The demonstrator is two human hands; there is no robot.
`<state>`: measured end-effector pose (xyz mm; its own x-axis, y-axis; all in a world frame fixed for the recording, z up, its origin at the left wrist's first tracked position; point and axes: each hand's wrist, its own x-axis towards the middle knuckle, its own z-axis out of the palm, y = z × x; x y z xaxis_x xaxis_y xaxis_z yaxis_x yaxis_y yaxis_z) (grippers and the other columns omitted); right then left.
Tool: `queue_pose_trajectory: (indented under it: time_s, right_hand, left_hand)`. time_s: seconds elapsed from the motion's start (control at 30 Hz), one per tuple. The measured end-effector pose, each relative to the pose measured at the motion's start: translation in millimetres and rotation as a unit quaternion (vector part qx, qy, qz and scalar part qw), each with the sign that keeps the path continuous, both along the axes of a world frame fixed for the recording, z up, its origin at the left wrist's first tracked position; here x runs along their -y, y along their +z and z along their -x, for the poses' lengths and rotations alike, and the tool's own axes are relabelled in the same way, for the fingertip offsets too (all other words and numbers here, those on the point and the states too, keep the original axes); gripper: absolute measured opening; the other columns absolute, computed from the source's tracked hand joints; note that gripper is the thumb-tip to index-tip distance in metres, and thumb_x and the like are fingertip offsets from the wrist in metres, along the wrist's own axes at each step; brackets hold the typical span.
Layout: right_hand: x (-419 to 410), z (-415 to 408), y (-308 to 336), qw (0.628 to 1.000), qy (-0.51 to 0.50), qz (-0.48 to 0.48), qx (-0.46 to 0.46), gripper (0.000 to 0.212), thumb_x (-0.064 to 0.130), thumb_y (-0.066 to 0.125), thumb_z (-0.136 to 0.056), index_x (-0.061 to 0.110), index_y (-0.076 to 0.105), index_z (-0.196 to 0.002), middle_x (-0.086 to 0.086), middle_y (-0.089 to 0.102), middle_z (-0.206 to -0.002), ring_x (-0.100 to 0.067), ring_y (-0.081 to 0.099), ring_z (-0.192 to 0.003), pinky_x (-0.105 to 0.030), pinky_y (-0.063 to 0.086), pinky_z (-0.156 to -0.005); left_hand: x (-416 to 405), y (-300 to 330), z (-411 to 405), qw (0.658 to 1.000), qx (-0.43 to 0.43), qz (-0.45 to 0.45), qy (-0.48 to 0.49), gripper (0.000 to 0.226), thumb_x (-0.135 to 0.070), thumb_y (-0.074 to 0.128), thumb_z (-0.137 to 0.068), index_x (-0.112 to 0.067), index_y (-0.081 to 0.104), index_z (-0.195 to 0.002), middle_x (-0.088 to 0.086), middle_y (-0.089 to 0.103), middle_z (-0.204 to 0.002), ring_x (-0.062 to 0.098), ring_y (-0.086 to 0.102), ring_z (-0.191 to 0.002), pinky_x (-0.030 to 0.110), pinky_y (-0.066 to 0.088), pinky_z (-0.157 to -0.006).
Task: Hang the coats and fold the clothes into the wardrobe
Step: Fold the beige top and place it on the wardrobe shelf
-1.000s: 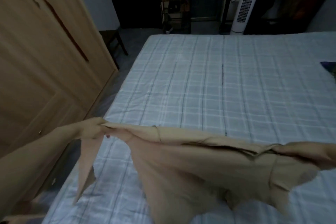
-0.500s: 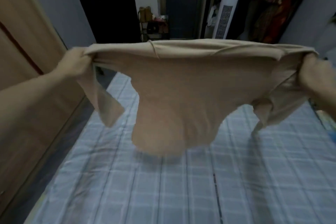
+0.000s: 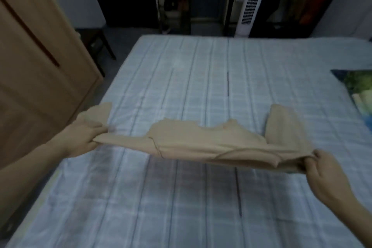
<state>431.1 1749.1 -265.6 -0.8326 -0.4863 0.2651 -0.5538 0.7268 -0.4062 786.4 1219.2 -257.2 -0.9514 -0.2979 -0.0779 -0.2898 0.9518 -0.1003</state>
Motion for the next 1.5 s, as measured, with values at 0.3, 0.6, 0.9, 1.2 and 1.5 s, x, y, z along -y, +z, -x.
queue_pose_trajectory:
  time_s: [0.3, 0.6, 0.9, 1.2, 1.5]
  right_hand:
    - [-118.0, -161.7, -194.5, 0.967, 0.048, -0.221, 0.118, 0.059, 0.040, 0.024, -0.090, 0.010, 0.068, -0.064, -0.006, 0.046, -0.069, -0.035, 0.049, -0.070, -0.039, 0.043, -0.059]
    - [-119.8, -259.0, -238.1, 0.961, -0.078, -0.247, 0.099, 0.065, 0.014, 0.078, -0.068, 0.007, 0.052, -0.127, -0.032, 0.048, -0.121, -0.050, 0.050, -0.101, -0.058, 0.042, -0.084]
    - [-21.9, -391.3, -263.7, 0.934, 0.301, -0.183, 0.055, 0.022, 0.035, 0.051, -0.078, 0.024, 0.049, -0.098, -0.001, 0.050, -0.096, -0.026, 0.053, -0.085, -0.038, 0.039, -0.070]
    - [13.6, -401.7, -269.0, 0.952, 0.176, -0.242, 0.060, 0.020, 0.018, 0.056, -0.077, 0.022, 0.060, -0.096, -0.003, 0.063, -0.096, -0.028, 0.062, -0.087, -0.041, 0.047, -0.068]
    - [1.7, -417.6, -240.7, 0.908, 0.248, -0.193, 0.276, 0.048, 0.049, 0.023, -0.087, 0.022, 0.058, -0.106, -0.001, 0.066, -0.090, -0.026, 0.063, -0.078, -0.033, 0.046, -0.064]
  left_hand:
    - [-116.9, -200.7, -167.1, 0.988, 0.154, -0.024, -0.012, 0.059, -0.011, 0.081, -0.044, -0.028, 0.075, -0.100, -0.006, 0.067, -0.082, 0.021, 0.065, -0.075, 0.030, 0.046, -0.058]
    - [-208.9, -252.6, -242.6, 0.954, -0.052, -0.056, 0.290, 0.079, -0.016, 0.076, -0.058, -0.016, 0.050, -0.133, 0.016, 0.044, -0.136, 0.041, 0.044, -0.117, 0.052, 0.030, -0.098]
    - [-220.2, -263.7, -261.0, 0.540, -0.324, -0.473, 0.615, 0.032, -0.037, 0.049, -0.094, -0.012, 0.067, -0.087, 0.006, 0.068, -0.068, 0.026, 0.065, -0.067, 0.036, 0.054, -0.059]
    - [-184.9, -245.3, -249.6, 0.171, -0.287, -0.742, 0.581, 0.054, -0.049, 0.054, -0.094, 0.002, 0.072, -0.096, 0.016, 0.074, -0.097, 0.027, 0.073, -0.082, 0.036, 0.060, -0.059]
    - [-180.6, -247.7, -266.5, 0.184, -0.442, -0.712, 0.514, 0.044, -0.007, 0.045, -0.098, -0.007, 0.047, -0.142, 0.014, 0.063, -0.128, 0.021, 0.066, -0.106, 0.029, 0.060, -0.072]
